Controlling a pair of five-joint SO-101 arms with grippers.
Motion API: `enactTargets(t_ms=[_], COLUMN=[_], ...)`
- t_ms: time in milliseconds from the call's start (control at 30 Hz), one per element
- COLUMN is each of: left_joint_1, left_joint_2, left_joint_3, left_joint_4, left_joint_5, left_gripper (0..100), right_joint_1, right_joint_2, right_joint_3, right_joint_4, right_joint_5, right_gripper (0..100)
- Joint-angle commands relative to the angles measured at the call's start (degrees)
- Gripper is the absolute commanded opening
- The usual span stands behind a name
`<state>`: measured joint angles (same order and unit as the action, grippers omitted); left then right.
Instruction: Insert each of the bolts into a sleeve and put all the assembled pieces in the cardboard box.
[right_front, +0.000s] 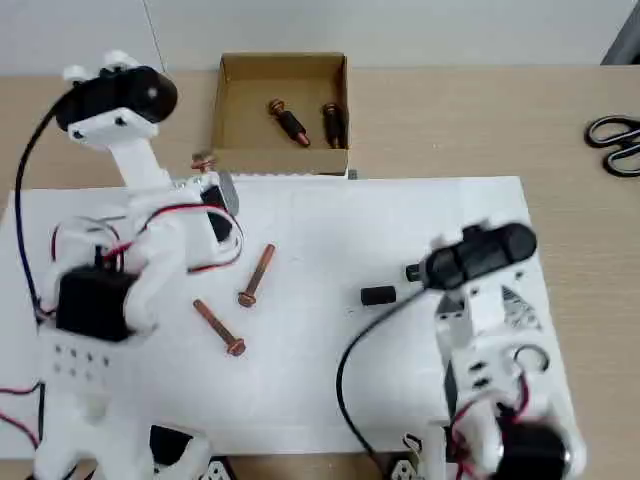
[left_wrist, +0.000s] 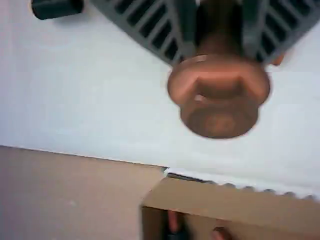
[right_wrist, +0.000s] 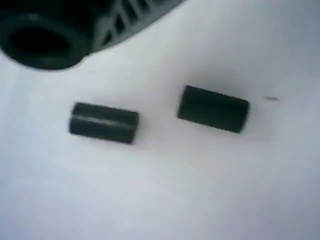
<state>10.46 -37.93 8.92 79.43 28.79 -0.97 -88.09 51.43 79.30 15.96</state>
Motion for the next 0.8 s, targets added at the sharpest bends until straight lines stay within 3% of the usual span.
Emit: enactTargets(t_ms=[0,133,300,433,767], left_joint_1=[2.81,4.48,4.40,4.57,4.66], left_joint_2=[-5.19,-13.10,-25.49,-35.25,-56.88], left_joint_3=[3.38,12.53,26.68,36.88,59.12], left_joint_4=[-3.16,-8.53,-17.41,-22.68,-36.40], left_joint_5=[-2.55,-5.80,-8.18,-7.91,-7.91], left_gripper=[1,1,1,1,1], right_joint_1=[-6.02,-10.24,-10.51,-11.56,-34.15], right_joint_2=[-13.58,-14.99,-14.46,-14.46,-14.46], right_joint_3=[5.10,8.53,10.55,14.51,25.67], right_joint_4=[-1.45,-1.54,-4.62,-9.27,-25.54], right_joint_5=[-3.16,-4.57,-12.84,-13.19,-13.36], right_gripper=[0.2,0.2,0.2,0.2,0.2])
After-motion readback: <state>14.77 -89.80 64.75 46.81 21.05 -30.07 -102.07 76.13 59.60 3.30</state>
